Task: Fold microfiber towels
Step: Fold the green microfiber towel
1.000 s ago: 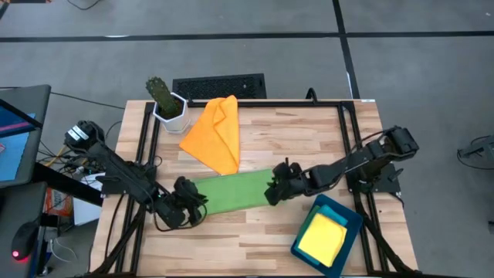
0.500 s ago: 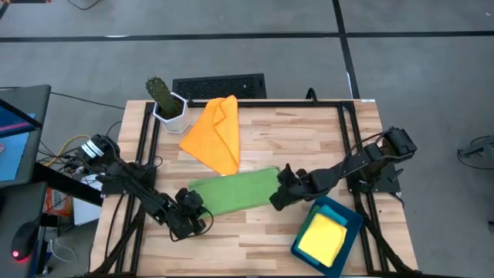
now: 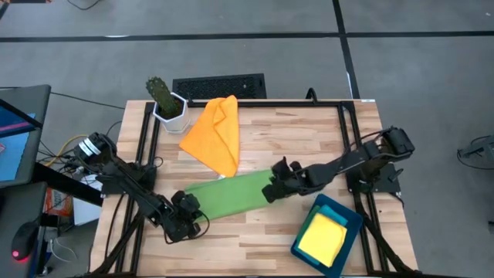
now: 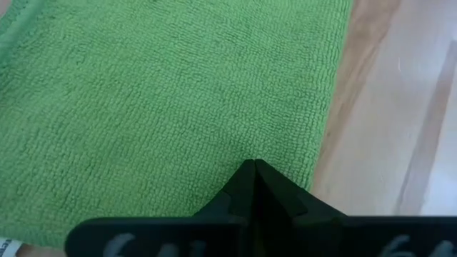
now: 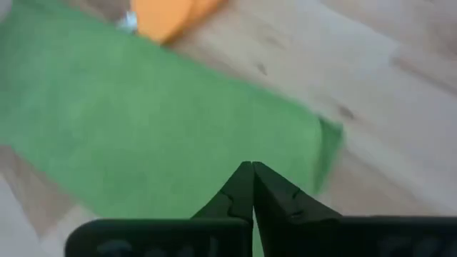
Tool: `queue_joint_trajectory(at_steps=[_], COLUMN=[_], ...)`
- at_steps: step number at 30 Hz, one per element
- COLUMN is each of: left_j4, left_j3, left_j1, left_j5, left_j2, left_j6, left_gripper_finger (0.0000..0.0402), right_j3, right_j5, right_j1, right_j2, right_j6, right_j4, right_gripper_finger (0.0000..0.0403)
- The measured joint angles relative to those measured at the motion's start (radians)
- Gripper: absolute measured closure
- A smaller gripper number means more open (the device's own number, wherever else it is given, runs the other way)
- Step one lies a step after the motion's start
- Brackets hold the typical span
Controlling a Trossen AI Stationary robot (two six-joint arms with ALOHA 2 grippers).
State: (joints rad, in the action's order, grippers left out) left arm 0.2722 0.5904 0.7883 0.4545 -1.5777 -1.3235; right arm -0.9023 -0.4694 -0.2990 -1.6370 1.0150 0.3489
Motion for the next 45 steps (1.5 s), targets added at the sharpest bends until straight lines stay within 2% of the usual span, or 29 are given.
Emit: queue_joint_trajectory(at_steps=[4, 8, 12, 16, 20, 22, 27, 33, 37, 42, 45], left_j4=[0.012, 0.026, 0.025, 0.027, 0.054, 0.062, 0.096, 0.095, 0.104, 0.231, 0.229], left_j3=[-0.002, -0.002, -0.002, -0.003, -0.007, -0.008, -0.007, -0.004, 0.037, 0.109, 0.114], left_j1=[0.008, 0.01, 0.009, 0.007, 0.003, 0.003, 0.003, 0.002, -0.01, -0.023, -0.004], left_j5=[-0.004, -0.004, 0.0, 0.003, 0.017, 0.036, 0.053, 0.058, 0.062, 0.068, 0.069], left_j2=[0.018, 0.028, 0.028, 0.04, 0.078, 0.093, 0.11, 0.116, 0.154, 0.226, 0.226], left_j6=[-0.001, 0.003, 0.021, 0.021, 0.023, 0.024, 0.018, 0.023, 0.004, 0.014, -0.035], left_gripper_finger=[0.0401, 0.0401, 0.0401, 0.0401, 0.0401, 0.0401, 0.0401, 0.0401, 0.0401, 0.0401, 0.0401], right_j3=[-0.001, -0.001, -0.004, 0.001, -0.002, -0.001, 0.0, 0.0, 0.0, -0.005, -0.005], right_j5=[-0.003, 0.047, 0.039, 0.003, -0.082, -0.085, -0.003, 0.083, 0.148, 0.153, 0.158], right_j1=[0.058, 0.102, 0.105, 0.101, 0.073, 0.041, -0.042, -0.121, -0.131, -0.125, -0.124], right_j2=[-0.082, -0.153, -0.181, -0.158, -0.054, -0.012, -0.001, -0.074, -0.129, -0.163, -0.162], right_j6=[-0.054, -0.066, -0.053, -0.05, -0.116, -0.133, -0.101, 0.002, 0.033, 0.04, 0.036], right_j4=[-0.037, -0.038, -0.032, 0.005, -0.005, 0.003, 0.003, 0.0, -0.001, -0.002, 0.002], right_gripper_finger=[0.0379, 0.0395, 0.0388, 0.0375, 0.0379, 0.0383, 0.0385, 0.0385, 0.0388, 0.038, 0.0381])
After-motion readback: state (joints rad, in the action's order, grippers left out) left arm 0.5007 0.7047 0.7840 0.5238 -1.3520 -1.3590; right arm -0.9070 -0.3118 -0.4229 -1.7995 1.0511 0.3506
